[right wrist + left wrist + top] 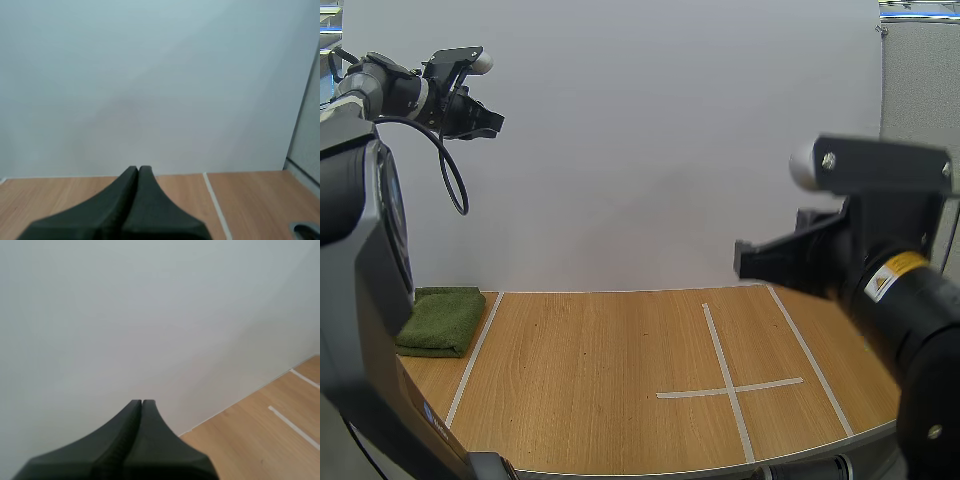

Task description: Fold the towel

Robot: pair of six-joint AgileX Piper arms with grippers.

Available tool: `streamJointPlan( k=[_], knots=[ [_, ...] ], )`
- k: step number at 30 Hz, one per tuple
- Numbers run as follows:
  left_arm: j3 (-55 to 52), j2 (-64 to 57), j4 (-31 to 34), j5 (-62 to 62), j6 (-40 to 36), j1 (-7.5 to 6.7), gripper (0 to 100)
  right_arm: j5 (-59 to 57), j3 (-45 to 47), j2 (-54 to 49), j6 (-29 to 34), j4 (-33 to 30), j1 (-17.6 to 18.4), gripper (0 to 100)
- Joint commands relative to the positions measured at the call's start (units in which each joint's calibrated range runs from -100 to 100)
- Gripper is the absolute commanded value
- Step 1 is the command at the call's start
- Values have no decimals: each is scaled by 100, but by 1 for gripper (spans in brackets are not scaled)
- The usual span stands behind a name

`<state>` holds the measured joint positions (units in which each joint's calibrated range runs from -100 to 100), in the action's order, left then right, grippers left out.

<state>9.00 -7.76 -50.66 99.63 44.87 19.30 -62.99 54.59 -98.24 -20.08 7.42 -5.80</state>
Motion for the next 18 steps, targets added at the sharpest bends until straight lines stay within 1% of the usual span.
streamJointPlan(
  k=[1, 7, 13, 17, 18],
  knots=[
    [-1300, -1218, -629, -156, 257, -21, 0, 178, 1184, -154, 298, 202, 344, 0],
    [-2071, -2097, -794, -707, 400, -21, 0, 184, 1214, -154, 298, 215, 663, 0],
    [-2869, -2961, -881, -968, 544, -21, 0, 184, 1214, -154, 298, 215, 995, 0],
    [-3253, -3378, -773, -1060, 560, -21, 0, 184, 1214, -154, 298, 215, 1056, 0],
    [-3410, -3499, -718, -1214, 560, -42, 0, 184, 1214, -154, 298, 215, 1062, 0]
  ],
)
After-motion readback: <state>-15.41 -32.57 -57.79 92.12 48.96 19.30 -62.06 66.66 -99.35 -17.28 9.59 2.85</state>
